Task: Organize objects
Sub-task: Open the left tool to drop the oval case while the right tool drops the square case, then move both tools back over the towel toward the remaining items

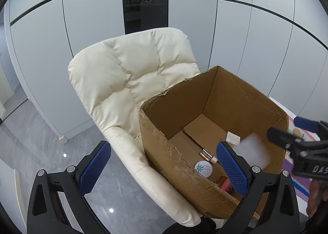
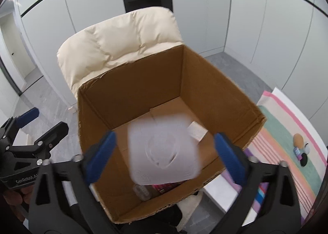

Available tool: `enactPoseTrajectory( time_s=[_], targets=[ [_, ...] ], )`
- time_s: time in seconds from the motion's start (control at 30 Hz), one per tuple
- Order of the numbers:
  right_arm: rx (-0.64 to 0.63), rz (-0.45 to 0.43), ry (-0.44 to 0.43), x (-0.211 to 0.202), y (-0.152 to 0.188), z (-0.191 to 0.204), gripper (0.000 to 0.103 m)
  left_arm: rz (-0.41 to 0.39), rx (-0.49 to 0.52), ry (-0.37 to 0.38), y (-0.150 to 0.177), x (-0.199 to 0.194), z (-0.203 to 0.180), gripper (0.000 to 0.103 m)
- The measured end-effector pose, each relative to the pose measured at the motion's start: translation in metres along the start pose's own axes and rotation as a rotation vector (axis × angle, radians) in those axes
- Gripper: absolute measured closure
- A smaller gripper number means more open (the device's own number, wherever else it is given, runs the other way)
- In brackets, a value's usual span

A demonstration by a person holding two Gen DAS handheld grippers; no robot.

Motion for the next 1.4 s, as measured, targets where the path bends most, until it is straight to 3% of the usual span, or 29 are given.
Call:
enactPoseTrajectory(
  time_s=[0.33,1.4],
  targets=[
    [0.013,-0.006,0.042,-0.004,-0.002,-0.019,0.0,-0.001,-0.001,-0.005,-0.007,0.005,-0.013,0.0],
    [0.134,-0.059,0.123,-0.044,-0.001,-0.119,0.0,-0.025,0.111,0.119,-0.043,0.016,-0.111,0.0]
  ],
)
Point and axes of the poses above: each gripper's, at about its wrist camera, not at the fingertips, and x roughly the way its jaws point, z to its left, y to its underside, the point moved 2 cm from there along x, roughly the way its jaws point, and after that the axes turned 15 degrees about x, right-handed, at the moved point
